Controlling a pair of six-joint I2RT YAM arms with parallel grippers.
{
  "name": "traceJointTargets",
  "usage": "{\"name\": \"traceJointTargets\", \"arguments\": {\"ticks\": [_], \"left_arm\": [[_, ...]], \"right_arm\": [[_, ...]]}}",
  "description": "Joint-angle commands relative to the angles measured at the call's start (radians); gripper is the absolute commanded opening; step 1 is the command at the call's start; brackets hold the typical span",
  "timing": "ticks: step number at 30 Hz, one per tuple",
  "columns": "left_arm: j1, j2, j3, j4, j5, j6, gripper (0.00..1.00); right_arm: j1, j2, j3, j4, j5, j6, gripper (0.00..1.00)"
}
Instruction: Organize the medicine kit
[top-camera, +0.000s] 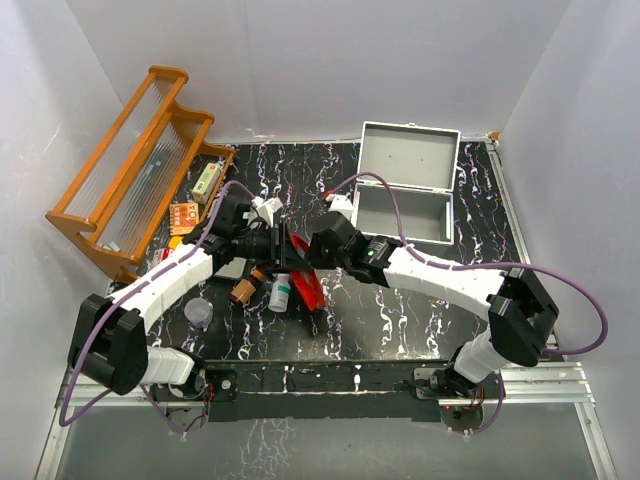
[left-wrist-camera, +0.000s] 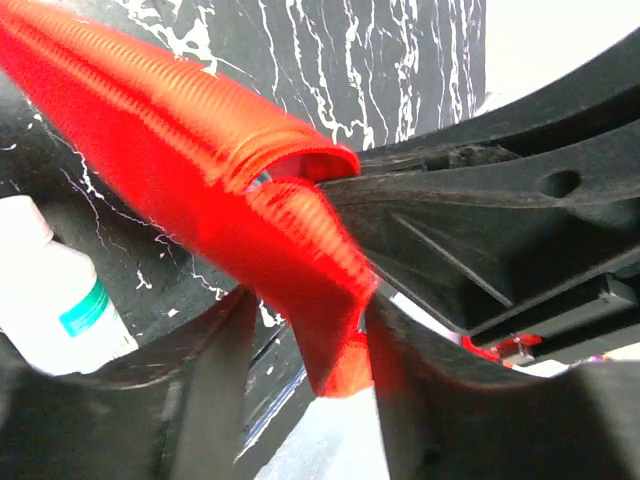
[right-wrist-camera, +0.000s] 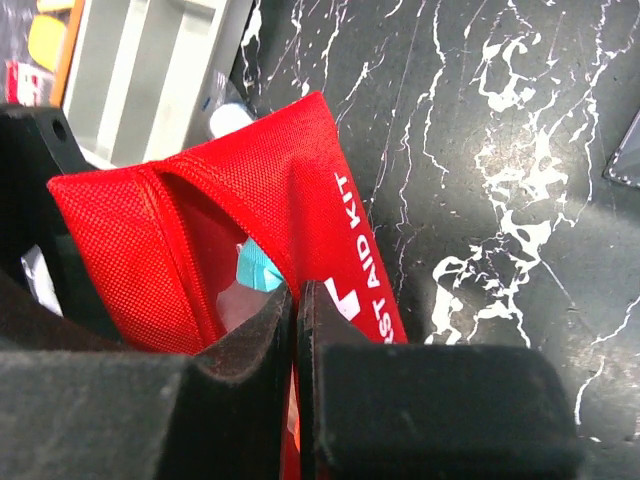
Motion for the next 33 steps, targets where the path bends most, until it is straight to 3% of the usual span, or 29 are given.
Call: {"name": "traceJointTargets", "arguments": {"ticks": [1,3,7,13,18,24,28,31,33], "left_arm": [[-0.006,-0.076,0.006,-0.016,-0.064,-0.03,0.54],[-0.006,-0.125,-0.031,0.006,-0.097,-0.054,0.63],[-0.006,-0.227,-0.114,0.078,-0.121,-0.112,0.7],[-0.006,-0.356,-0.21,0.105,-0.202,-0.145,0.7],[-0.007,-0.411,-0.269,0.12,-0.239,-0.132,0.64],[-0.007,-0.395,-0.282,0.119,-0.235,-0.113,0.4],[-0.007,-0.403,-0.275,0.112,-0.236,-0.084,0.3],[-0.007,-0.403,-0.274,0.1,-0.23,-0.063,0.28],[-0.007,-0.397,-0.266,0.072,-0.22,-0.047,0.32]], "right_arm": [[0.002,-0.046,-0.001,0.072,0.153,0.269,0.0],[0.002,-0.047,0.004,0.025,0.219,0.374,0.0],[0.002,-0.027,0.024,-0.027,0.271,0.56,0.0],[0.002,0.055,0.114,-0.157,0.283,0.748,0.0],[0.002,0.083,0.142,-0.204,0.282,0.829,0.0],[0.001,0.109,0.166,-0.226,0.269,0.858,0.0],[-0.001,0.13,0.183,-0.251,0.257,0.868,0.0],[-0.001,0.14,0.19,-0.261,0.251,0.876,0.0],[-0.002,0.141,0.192,-0.261,0.248,0.879,0.0]]}}
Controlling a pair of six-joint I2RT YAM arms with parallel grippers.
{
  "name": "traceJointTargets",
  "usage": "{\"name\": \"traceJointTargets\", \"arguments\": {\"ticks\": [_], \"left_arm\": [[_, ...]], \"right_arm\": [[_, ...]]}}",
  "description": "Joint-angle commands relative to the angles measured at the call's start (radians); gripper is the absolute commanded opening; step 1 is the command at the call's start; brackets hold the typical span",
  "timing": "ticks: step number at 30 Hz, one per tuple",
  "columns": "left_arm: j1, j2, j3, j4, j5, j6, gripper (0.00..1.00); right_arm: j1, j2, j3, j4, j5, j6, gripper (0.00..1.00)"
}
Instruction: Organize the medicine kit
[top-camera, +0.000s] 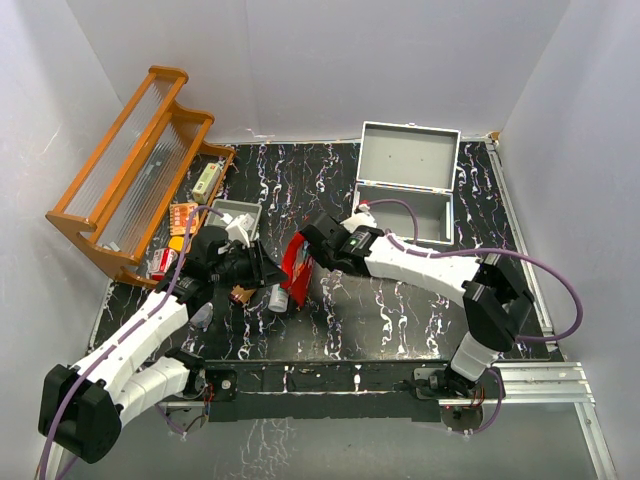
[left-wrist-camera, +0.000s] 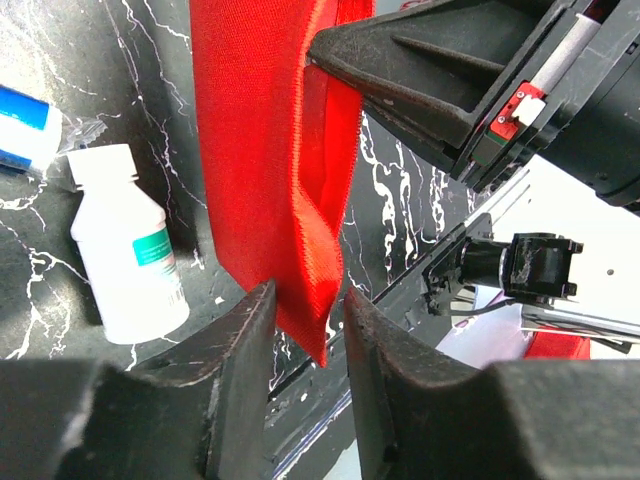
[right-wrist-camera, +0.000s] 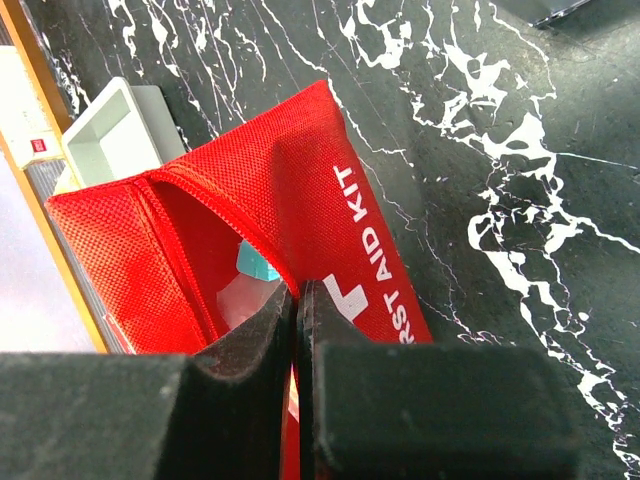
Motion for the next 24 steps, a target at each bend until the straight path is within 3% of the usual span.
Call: {"name": "traceJointTargets", "arguments": {"ticks": [1,7,12,15,18,21,24], "left_arm": [[-0.006,-0.008,0.015,-0.046,0.017,0.057,0.34],[-0.006,0.008,0.022,-0.1,0.039,0.101,0.31],[-0.006,0.043,0.044,-0.112,0.052,0.136,0.08],[-0.007,0.064,0.078,-0.123,0.062,0.166,0.0],[-0.006,0.077,0.093,-0.131,0.081,0.2,0.0],[-0.007,0.091,0.106,-0.136,0.1,0.217,0.0],[-0.006,0.1,0.121,-0.134,0.107,0.218,0.0]], "right_arm": [[-0.003,0.007,0.06,-0.005,0.012,0.04,0.0],[-0.006,0.014,0.063,-0.007,0.001,0.039,0.0],[-0.006,0.013,0.056,0.018,-0.009,-0.01,0.04],[-0.006,-0.002,0.038,0.074,-0.012,-0.114,0.21],[-0.006,-0.038,0.007,0.149,-0.016,-0.261,0.39],[-0.007,-0.1,-0.045,0.252,-0.05,-0.451,0.49],[-0.007,-0.164,-0.092,0.309,-0.107,-0.631,0.53]]}}
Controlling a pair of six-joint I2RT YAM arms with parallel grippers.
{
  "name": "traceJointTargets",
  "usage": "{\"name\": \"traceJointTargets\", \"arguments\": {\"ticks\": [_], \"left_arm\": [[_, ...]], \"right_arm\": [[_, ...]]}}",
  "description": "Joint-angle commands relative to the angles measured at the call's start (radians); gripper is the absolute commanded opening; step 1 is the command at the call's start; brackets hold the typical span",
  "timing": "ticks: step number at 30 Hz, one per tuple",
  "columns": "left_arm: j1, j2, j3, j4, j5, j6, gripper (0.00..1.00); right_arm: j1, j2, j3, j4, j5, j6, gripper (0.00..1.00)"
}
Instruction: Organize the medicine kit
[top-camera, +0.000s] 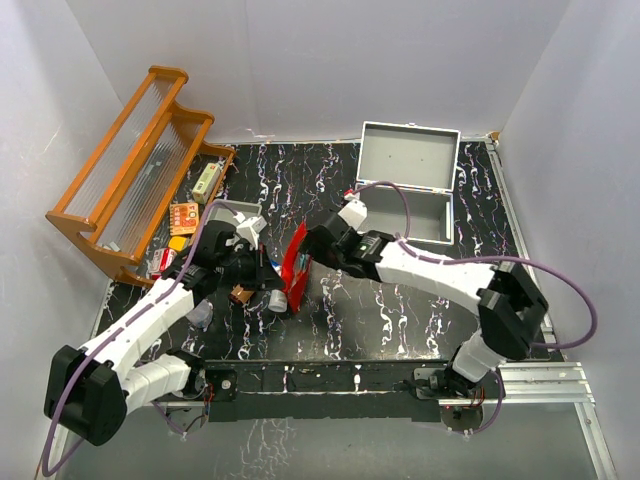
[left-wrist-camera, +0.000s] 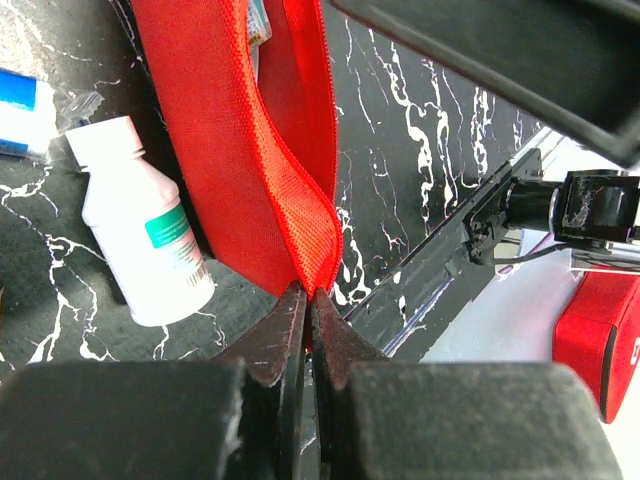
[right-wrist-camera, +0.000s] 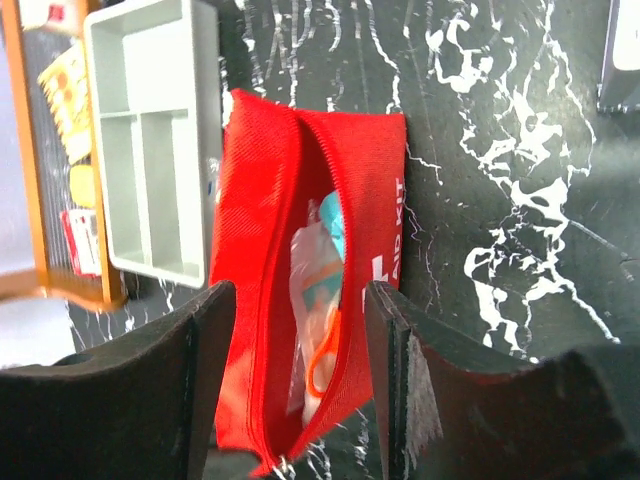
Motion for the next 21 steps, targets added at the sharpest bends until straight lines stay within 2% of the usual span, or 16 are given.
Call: {"name": "traceJointTargets", "arguments": {"ticks": [1,5,9,15,21], "left_arm": [[-0.006,0.005,0.059,-0.005,0.049,0.032,0.0],[-0.006,0.013,0.078,0.004,0.055,0.009,0.0],[-0.006,0.023,0.081,0.009,0.069,-0.002,0.0],[-0.007,0.034,0.061,-0.034,0.05,0.009,0.0],[-0.006,0.032,0.038,-0.09,0.021,0.032,0.0]], "right_arm": [[-0.005,-0.138,-0.054,0.169,-0.069,-0.35,0.53],[-0.003,-0.244,-0.165,0.22,-0.217,-0.609,0.52],[0.008,-0.324,-0.283,0.219,-0.362,-0.782,0.52],[0.155,-0.315,-0.334,0.206,-0.309,-0.815,0.48],[0.228,-0.198,-0.3,0.29,-0.261,-0.827,0.36]]}}
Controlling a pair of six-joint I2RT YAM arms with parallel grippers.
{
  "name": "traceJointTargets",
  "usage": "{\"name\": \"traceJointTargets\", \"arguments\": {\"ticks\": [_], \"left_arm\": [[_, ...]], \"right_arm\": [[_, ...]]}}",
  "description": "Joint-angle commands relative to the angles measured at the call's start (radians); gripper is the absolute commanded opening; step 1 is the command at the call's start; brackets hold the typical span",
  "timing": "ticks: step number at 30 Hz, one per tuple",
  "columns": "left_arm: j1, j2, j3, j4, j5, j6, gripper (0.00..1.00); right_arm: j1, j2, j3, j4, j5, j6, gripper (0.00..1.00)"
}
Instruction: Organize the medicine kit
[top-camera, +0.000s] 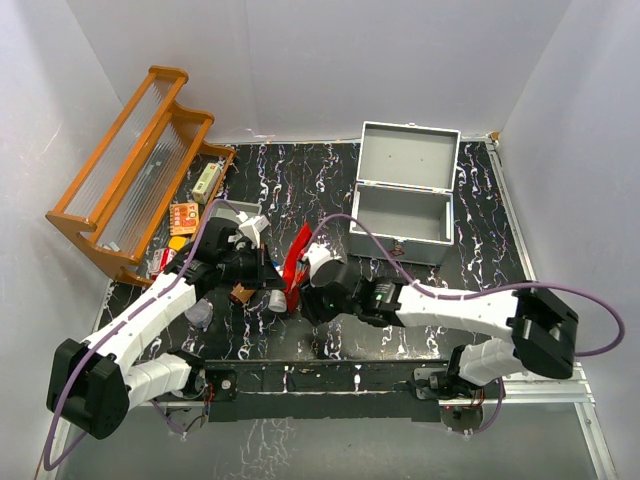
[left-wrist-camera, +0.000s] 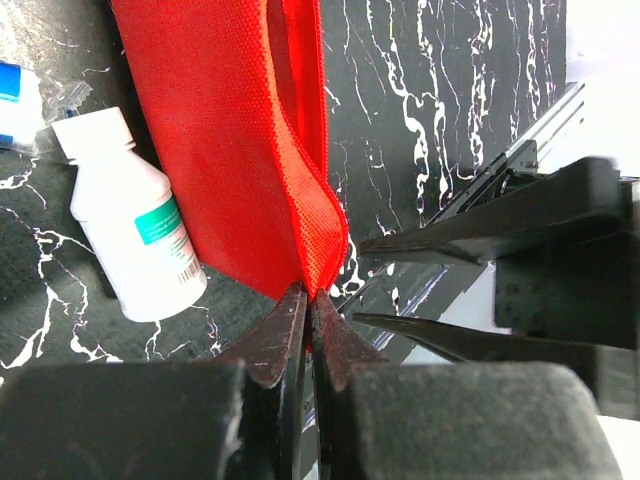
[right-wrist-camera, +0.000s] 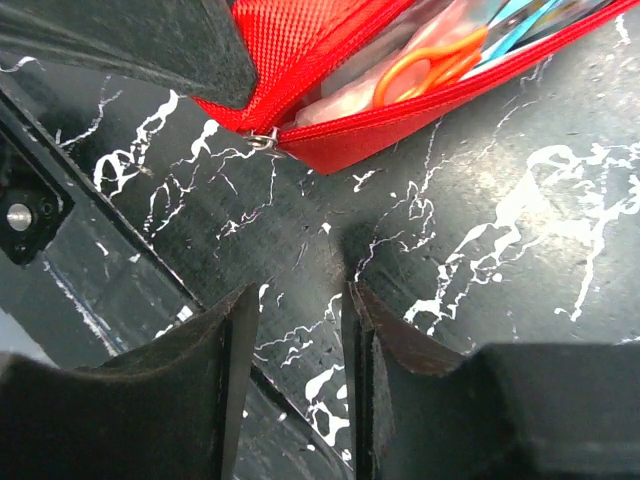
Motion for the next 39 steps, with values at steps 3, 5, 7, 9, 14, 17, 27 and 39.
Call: {"name": "traceJointTargets", "arguments": {"ticks": [3,5,7,9,14,17,27,39], "left_arm": [[-0.006,-0.022,-0.006,-0.072,-0.038,0.044,0.0],[-0.006,-0.027,-0.005,-0.082,-0.044,0.052,0.0],[-0.006,-0.029,-0.006,-0.091,-0.053,0.058,0.0],[-0.006,-0.029,-0.002,-0.109,-0.067,0.068,0.0],[-0.006,-0.027,0.018,-0.144,-0.09,0.078,0.0],[-0.006,-0.02,0.031,-0.156,-0.088,0.079,0.0],[-0.006,-0.009,0.063,-0.173,-0.079,0.073,0.0],[-0.006,-0.004,0.075,-0.181,-0.091,0.085,0.0]], "right_arm": [[0.044,0.105,0.053,0.176,0.068,-0.091,0.31],[0.048,0.132,0.063,0.218,0.084,-0.114,0.3],[0.05,0.152,0.07,0.255,0.099,-0.123,0.31],[0.05,0.165,0.083,0.278,0.099,-0.126,0.33],[0.053,0.181,0.083,0.33,0.119,-0.11,0.42],[0.053,0.195,0.091,0.354,0.119,-0.107,0.43],[0.053,0.235,0.118,0.368,0.097,-0.126,0.34],[0.053,0.213,0.104,0.315,0.114,-0.129,0.19]]}}
